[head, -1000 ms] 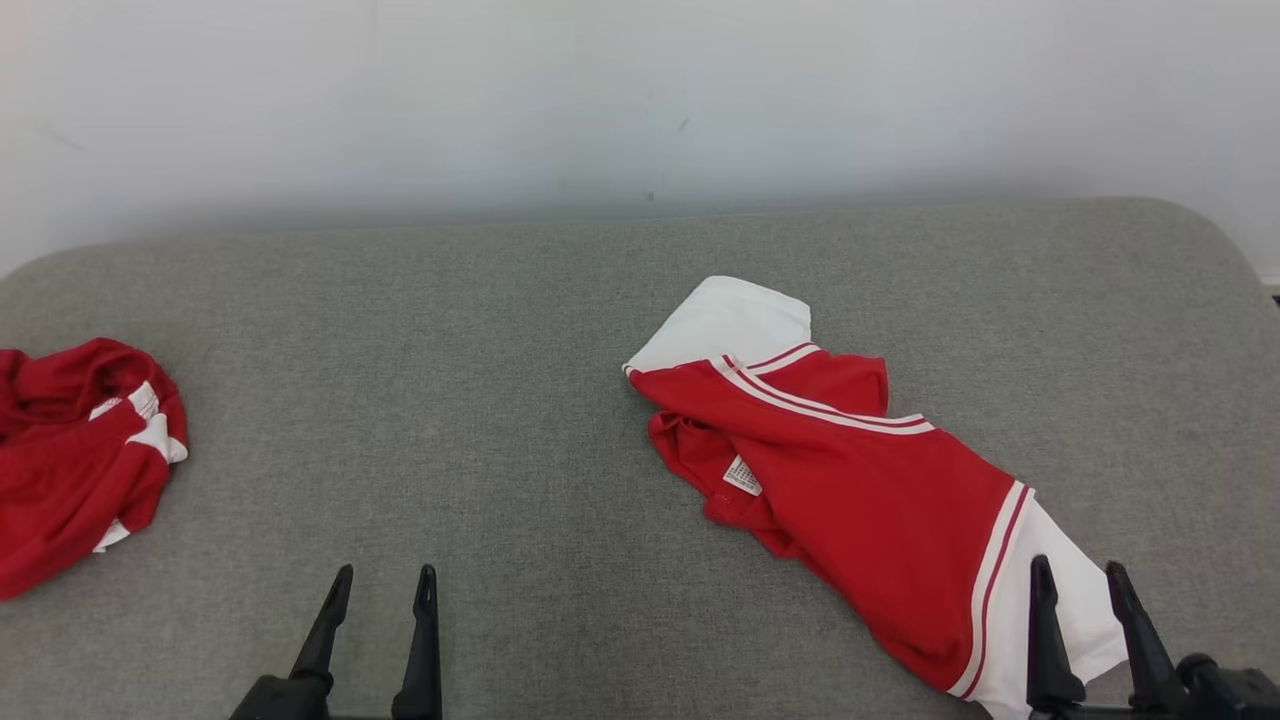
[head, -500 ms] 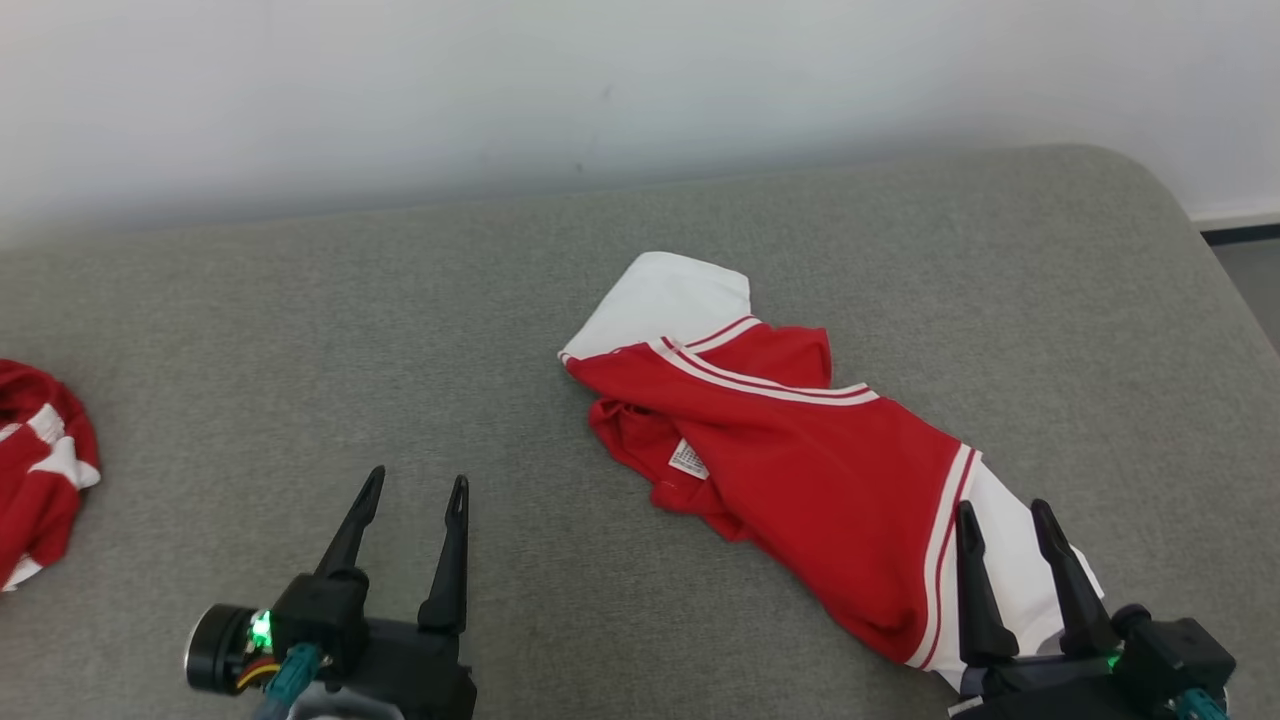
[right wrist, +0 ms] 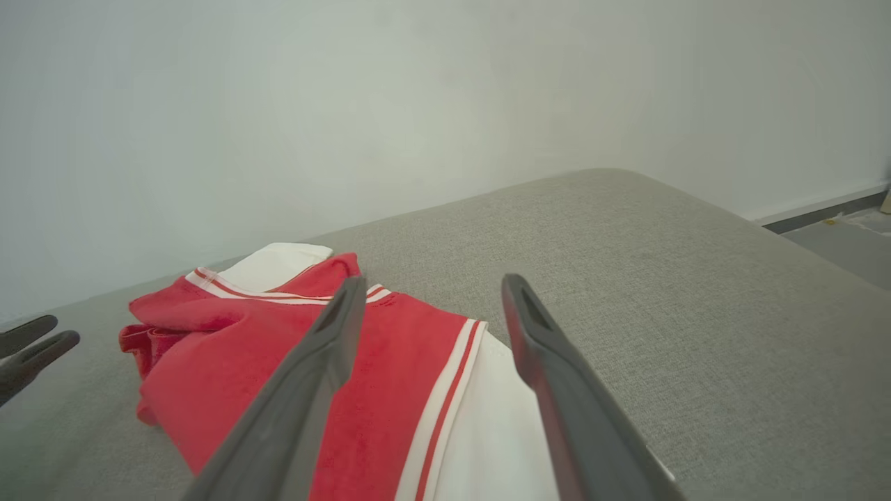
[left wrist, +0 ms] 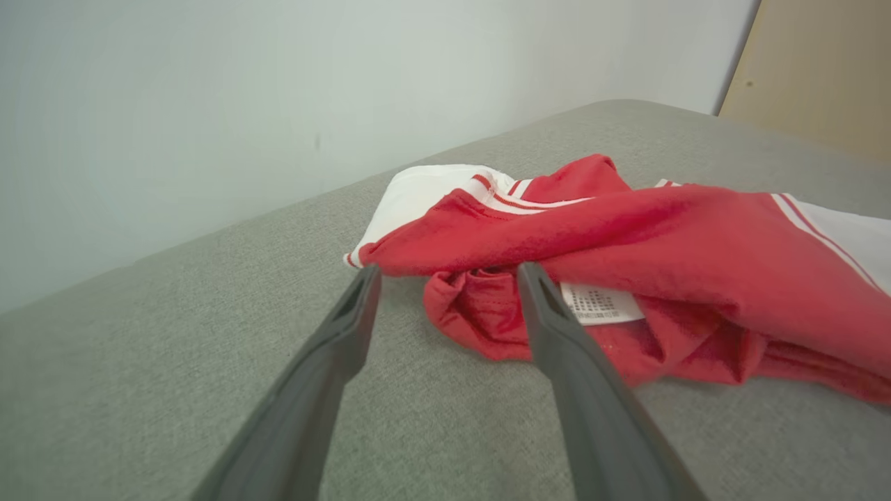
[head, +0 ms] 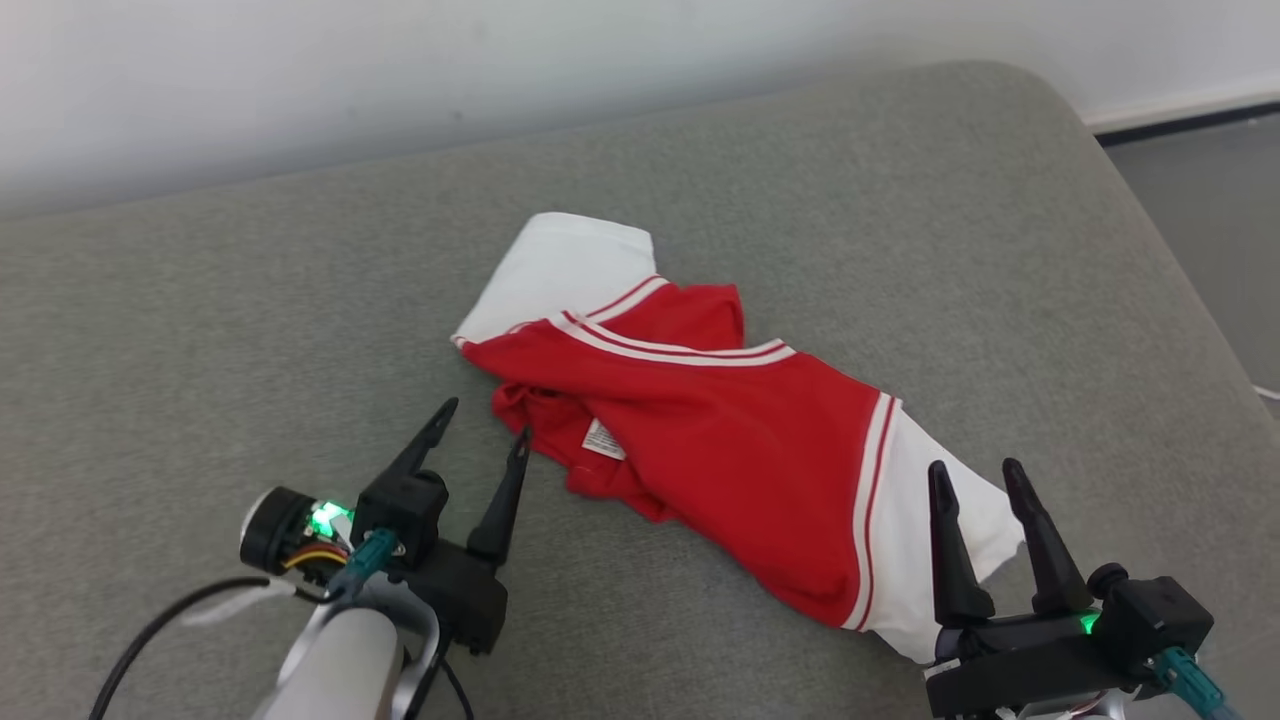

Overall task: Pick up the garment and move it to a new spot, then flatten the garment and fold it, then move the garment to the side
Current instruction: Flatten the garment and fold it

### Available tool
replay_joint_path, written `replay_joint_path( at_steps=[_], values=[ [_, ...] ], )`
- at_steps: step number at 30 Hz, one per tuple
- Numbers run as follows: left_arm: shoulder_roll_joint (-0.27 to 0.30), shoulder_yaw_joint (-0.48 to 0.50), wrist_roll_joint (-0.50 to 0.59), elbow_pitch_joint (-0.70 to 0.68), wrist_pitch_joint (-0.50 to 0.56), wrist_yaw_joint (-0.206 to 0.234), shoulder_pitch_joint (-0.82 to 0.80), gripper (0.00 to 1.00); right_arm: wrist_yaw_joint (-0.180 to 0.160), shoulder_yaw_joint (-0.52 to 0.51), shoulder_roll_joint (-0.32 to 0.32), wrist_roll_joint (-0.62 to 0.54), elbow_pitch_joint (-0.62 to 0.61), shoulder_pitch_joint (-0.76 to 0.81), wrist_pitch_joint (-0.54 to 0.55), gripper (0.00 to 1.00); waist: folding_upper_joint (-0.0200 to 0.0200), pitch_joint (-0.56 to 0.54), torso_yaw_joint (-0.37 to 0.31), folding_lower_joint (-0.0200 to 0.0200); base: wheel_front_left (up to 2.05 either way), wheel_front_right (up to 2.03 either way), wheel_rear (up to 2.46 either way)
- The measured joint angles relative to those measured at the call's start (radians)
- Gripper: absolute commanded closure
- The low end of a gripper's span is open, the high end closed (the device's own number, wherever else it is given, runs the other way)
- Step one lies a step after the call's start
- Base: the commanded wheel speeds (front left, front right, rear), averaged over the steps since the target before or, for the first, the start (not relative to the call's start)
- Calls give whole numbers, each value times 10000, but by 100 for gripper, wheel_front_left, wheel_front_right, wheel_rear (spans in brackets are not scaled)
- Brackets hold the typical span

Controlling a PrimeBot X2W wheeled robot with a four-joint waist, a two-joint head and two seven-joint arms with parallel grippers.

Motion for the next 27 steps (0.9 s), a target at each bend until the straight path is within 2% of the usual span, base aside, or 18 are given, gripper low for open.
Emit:
replay_joint_path(
  at_steps=[13, 14, 15, 20, 27],
  values=[
    [407, -337, -497, 2132, 0, 0, -1349, 0, 0, 98, 2, 127, 96, -181, 0, 0, 0, 677, -794, 1, 0, 0, 0],
    [387, -336, -556, 2274, 0, 0, -1418, 39, 0, 84, 6, 125, 94, -181, 0, 0, 0, 693, -819, 1, 0, 0, 0],
    [374, -393, -562, 2339, 0, 0, -1485, 100, 0, 67, 6, 119, 84, -180, 0, 0, 0, 691, -818, 1, 0, 0, 0],
    [211, -477, -608, 2157, 0, 0, -1522, 100, 0, 25, 6, 25, 88, -111, 0, 0, 0, 611, -603, 0, 0, 0, 0],
    [-31, -353, -470, 619, 2, -2, -453, 100, 0, 44, 13, -67, 155, 267, 0, 0, 0, 221, 83, -1, 0, 0, 0]
  ],
)
